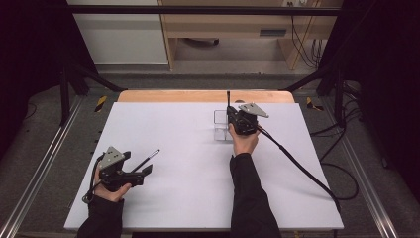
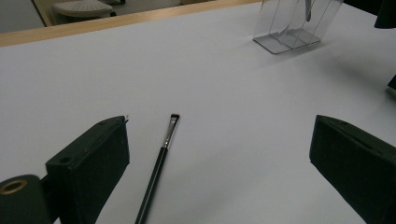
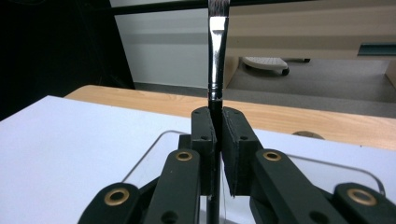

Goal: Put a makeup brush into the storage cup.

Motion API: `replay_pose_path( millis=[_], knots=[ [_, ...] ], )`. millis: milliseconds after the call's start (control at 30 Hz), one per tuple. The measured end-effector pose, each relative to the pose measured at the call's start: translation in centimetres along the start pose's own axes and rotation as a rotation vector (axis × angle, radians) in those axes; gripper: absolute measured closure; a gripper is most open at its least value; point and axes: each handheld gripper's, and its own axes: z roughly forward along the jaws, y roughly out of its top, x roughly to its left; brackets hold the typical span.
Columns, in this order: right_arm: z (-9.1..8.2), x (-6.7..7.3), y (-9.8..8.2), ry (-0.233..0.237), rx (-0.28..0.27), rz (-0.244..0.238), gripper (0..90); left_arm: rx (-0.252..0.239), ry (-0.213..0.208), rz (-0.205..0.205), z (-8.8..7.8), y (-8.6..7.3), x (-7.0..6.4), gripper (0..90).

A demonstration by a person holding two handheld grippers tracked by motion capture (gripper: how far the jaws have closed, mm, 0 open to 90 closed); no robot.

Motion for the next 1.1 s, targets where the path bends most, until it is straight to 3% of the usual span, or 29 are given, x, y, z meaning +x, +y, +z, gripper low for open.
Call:
replay_pose_path(
  millis=[467, 667, 800, 900, 1100],
  knots=[
    [-1.2, -0.1, -1.1, -0.006, 0.043, -0.018, 83.5, 0.005, 0.001, 0.000, 0.1, -0.1, -0.1, 4.3],
    [-2.5, 0.0, -1.0, 0.018, 0.040, -0.023, 77.7, 0.010, 0.001, 0.004, 0.2, -0.1, -0.1, 4.3],
    [-3.8, 0.2, -0.8, 0.052, 0.043, -0.030, 69.8, 0.010, 0.001, 0.002, 0.2, -0.1, -0.1, 4.3],
    [-5.4, 0.3, -0.4, 0.100, 0.054, -0.043, 58.4, 0.008, -0.001, 0.002, 0.2, 0.0, -0.2, 4.4],
    [-7.7, 0.0, 0.0, 0.169, 0.058, -0.030, 46.2, 0.006, -0.004, 0.002, 0.2, 0.0, -0.3, 4.4]
  ],
)
